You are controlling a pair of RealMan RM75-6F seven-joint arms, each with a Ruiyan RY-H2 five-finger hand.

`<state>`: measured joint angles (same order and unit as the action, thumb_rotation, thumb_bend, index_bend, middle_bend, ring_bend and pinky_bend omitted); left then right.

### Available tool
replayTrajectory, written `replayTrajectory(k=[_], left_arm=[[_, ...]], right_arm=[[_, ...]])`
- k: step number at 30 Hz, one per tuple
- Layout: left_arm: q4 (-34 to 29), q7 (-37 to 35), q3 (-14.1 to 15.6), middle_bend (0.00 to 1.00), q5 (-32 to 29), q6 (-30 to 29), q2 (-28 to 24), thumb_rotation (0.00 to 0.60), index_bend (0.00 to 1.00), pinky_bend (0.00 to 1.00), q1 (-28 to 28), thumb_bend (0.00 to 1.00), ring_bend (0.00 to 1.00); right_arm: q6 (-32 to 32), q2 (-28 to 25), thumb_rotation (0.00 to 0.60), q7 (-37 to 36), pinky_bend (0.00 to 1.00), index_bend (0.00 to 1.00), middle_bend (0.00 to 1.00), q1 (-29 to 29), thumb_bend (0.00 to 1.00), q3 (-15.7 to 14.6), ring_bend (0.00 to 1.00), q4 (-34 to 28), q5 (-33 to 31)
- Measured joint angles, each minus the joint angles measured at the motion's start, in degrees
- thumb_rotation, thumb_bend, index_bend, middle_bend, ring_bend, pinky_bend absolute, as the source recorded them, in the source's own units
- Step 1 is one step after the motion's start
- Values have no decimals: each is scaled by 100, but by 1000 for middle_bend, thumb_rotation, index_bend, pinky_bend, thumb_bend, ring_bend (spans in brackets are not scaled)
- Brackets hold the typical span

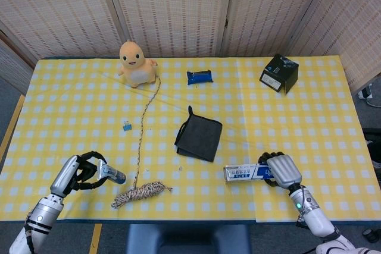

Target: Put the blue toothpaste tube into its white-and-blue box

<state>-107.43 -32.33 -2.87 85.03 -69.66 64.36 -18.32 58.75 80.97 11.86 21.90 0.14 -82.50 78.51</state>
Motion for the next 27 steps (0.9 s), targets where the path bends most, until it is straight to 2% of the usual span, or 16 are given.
replayTrajectory(k=[7,17,27], left_arm=[[-16,-7,0,1000,6,-28,-24,600,871,1000,11,408,1000],[-125,-55,-92,1000,-13,-179,-117,600,871,1000,41,412,1000],[-698,-226,-256,1000,-6,-240,-600,600,871,1000,11,417,1000]], right_arm=[[94,33,600,-66,453,454,373,-19,292,-8,436,39,64],[317,45,600,-411,461,468,386,-107,293,-30,438,104,221],[823,131,600,-1413,461,470,388,-228,293,27,439,324,587]])
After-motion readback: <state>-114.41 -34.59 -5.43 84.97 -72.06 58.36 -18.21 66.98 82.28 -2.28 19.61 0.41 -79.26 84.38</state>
